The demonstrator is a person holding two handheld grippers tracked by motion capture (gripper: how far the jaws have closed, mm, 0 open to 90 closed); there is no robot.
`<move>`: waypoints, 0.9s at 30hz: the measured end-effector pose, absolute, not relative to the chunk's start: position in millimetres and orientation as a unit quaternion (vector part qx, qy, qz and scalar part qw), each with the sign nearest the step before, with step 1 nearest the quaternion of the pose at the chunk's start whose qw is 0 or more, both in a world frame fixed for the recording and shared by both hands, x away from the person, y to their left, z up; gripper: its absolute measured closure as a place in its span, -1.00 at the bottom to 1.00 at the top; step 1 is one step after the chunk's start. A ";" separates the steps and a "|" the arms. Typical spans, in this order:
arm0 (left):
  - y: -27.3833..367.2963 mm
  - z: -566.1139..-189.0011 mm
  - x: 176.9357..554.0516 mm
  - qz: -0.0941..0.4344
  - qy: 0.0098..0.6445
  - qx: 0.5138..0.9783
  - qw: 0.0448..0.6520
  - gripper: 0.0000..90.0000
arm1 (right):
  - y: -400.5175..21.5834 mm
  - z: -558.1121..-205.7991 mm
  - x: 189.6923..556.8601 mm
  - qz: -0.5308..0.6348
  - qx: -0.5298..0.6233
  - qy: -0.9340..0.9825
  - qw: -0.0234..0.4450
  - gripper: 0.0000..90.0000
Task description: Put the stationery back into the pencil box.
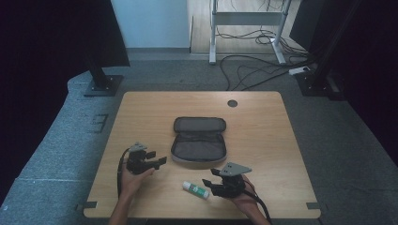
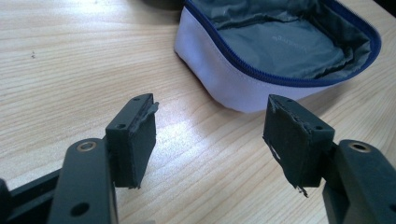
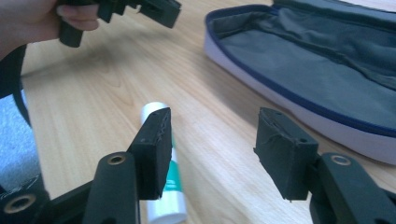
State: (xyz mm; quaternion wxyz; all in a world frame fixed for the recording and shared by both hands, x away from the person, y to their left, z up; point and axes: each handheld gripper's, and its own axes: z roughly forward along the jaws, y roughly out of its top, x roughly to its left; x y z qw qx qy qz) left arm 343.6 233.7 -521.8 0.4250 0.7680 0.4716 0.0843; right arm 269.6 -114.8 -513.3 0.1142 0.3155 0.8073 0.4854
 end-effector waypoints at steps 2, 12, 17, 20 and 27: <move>233.7 -522.1 343.7 0.084 0.472 0.768 0.425 -0.23 | -110.0 -514.5 267.6 0.485 0.308 0.811 0.112 0.03; 229.4 -524.7 342.8 0.080 0.466 0.775 0.420 -0.23 | -90.3 -525.6 263.1 0.473 0.286 0.829 0.085 0.08; 227.3 -523.2 341.1 0.081 0.460 0.777 0.422 -0.23 | -84.1 -527.9 260.4 0.469 0.277 0.835 0.079 0.13; 227.7 -523.3 341.1 0.081 0.461 0.777 0.421 -0.23 | -80.9 -530.9 260.3 0.462 0.274 0.840 0.077 0.16; 228.3 -523.5 341.2 0.081 0.462 0.777 0.421 -0.23 | -77.2 -537.9 260.6 0.449 0.273 0.848 0.074 0.22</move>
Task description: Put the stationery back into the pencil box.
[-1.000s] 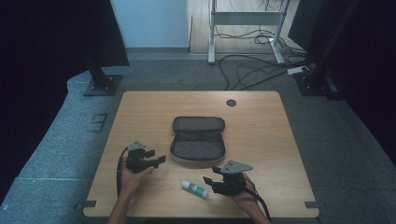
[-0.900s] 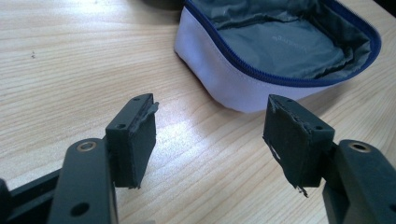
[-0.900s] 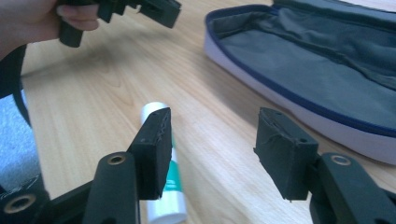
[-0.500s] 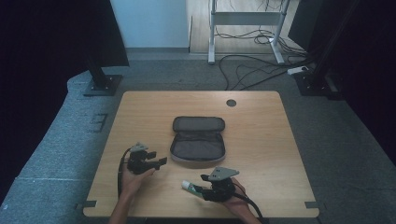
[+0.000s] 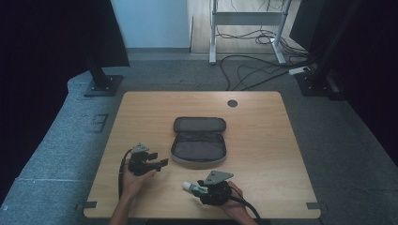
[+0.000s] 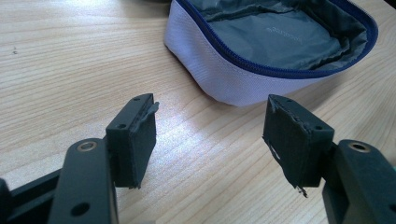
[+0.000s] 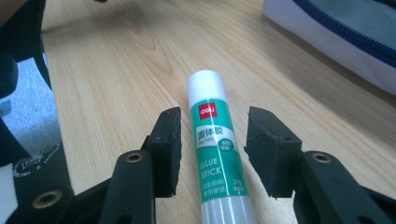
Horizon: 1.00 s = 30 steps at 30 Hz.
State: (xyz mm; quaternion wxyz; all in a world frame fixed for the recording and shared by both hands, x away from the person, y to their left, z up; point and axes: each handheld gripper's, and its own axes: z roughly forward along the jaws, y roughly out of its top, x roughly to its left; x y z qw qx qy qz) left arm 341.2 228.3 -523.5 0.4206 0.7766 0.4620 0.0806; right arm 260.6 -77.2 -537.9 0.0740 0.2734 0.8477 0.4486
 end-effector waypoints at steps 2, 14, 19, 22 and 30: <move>228.1 -523.3 340.8 0.081 0.461 0.777 0.420 -0.23 | -76.2 -538.7 260.2 0.444 0.271 0.851 0.075 0.23; 228.2 -523.5 340.7 0.080 0.460 0.778 0.420 -0.23 | -73.0 -544.6 259.2 0.427 0.263 0.862 0.077 0.35; 228.1 -523.9 340.6 0.078 0.459 0.780 0.418 -0.23 | -71.5 -546.4 258.0 0.419 0.258 0.867 0.081 0.39; 228.4 -524.4 340.8 0.077 0.461 0.779 0.419 -0.23 | -70.8 -548.1 257.9 0.414 0.257 0.869 0.082 0.42; 227.7 -524.7 340.8 0.077 0.459 0.781 0.417 -0.23 | -71.6 -548.7 258.1 0.408 0.255 0.873 0.085 0.45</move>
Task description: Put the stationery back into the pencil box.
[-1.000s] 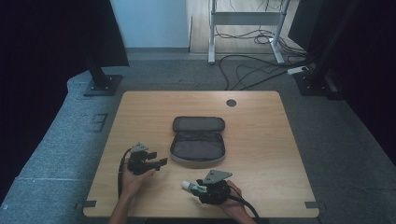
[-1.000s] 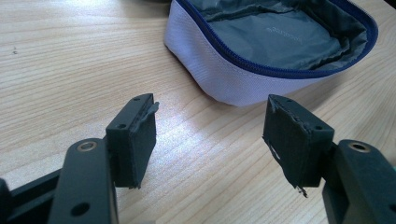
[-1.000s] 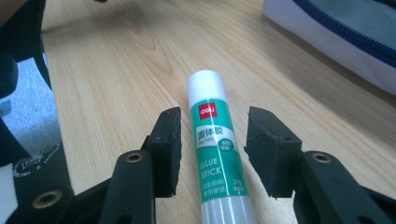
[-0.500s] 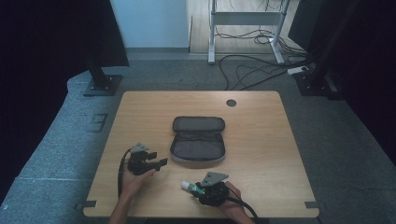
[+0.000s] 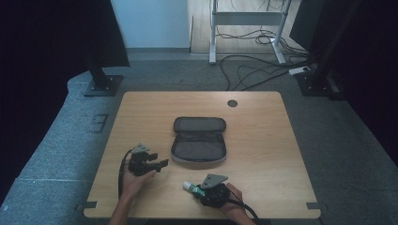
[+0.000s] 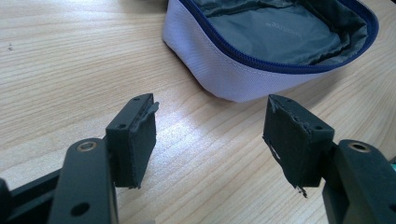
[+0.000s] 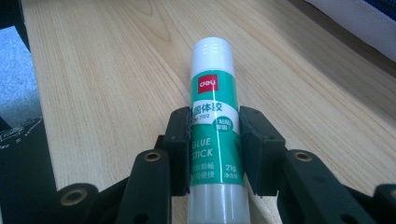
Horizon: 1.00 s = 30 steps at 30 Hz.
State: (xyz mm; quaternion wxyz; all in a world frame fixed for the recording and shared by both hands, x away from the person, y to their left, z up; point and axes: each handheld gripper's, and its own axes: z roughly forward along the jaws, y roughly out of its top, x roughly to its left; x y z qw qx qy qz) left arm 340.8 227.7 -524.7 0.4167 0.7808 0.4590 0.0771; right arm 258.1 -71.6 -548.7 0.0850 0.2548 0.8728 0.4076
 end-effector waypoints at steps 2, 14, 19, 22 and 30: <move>227.4 -524.5 340.5 0.077 0.458 0.781 0.417 -0.23 | -72.7 -548.2 258.9 0.409 0.253 0.873 0.081 0.45; 228.9 -524.3 340.7 0.076 0.459 0.781 0.418 -0.23 | -79.8 -539.9 261.3 0.427 0.263 0.860 0.092 0.45; 228.4 -524.8 340.8 0.076 0.458 0.782 0.416 -0.23 | -84.5 -533.1 262.5 0.438 0.268 0.852 0.099 0.45; 227.6 -525.4 341.2 0.075 0.457 0.784 0.413 -0.23 | -88.4 -528.2 264.2 0.445 0.273 0.847 0.105 0.45; 225.7 -526.4 341.3 0.074 0.456 0.787 0.410 -0.23 | -97.5 -515.5 269.4 0.461 0.282 0.834 0.115 0.45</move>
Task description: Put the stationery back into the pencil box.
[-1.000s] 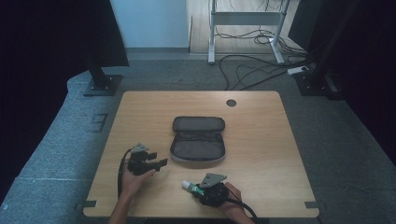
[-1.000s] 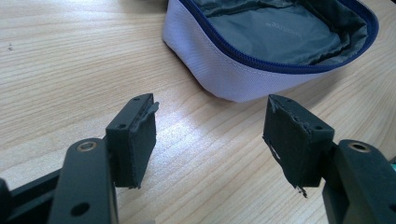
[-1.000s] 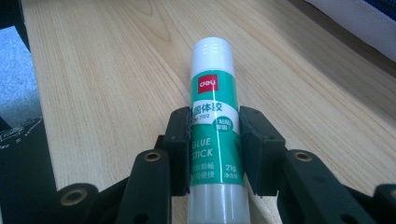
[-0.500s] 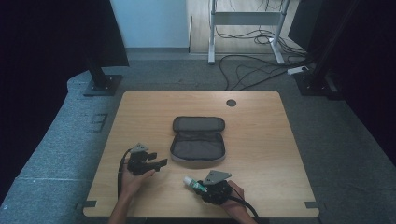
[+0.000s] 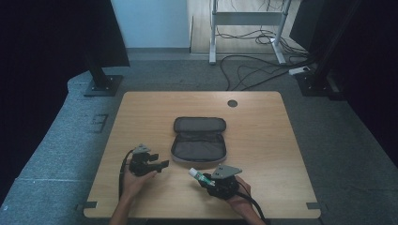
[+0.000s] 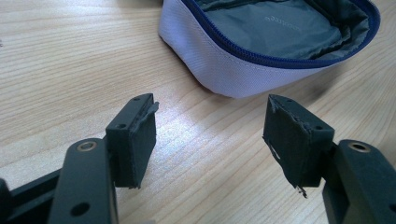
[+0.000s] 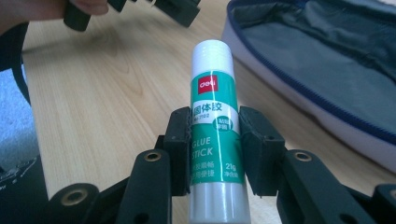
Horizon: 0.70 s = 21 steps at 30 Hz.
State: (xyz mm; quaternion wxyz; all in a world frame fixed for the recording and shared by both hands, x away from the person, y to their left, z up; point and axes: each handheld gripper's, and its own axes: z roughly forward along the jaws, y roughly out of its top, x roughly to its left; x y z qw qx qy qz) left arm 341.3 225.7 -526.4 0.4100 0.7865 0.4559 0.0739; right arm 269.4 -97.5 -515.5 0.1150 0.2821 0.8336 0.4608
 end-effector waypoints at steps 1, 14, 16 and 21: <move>225.4 -526.4 341.2 0.074 0.455 0.787 0.409 -0.23 | -98.4 -514.1 270.1 0.462 0.283 0.832 0.116 0.45; 224.0 -527.6 341.8 0.064 0.453 0.787 0.413 -0.23 | -103.4 -505.0 286.9 0.470 0.296 0.822 0.128 0.45; 224.2 -527.6 341.9 0.063 0.453 0.787 0.414 -0.23 | -103.4 -504.7 289.5 0.469 0.298 0.821 0.129 0.45; 223.9 -526.9 341.3 0.063 0.452 0.787 0.415 -0.23 | -102.0 -502.5 297.7 0.471 0.304 0.817 0.136 0.45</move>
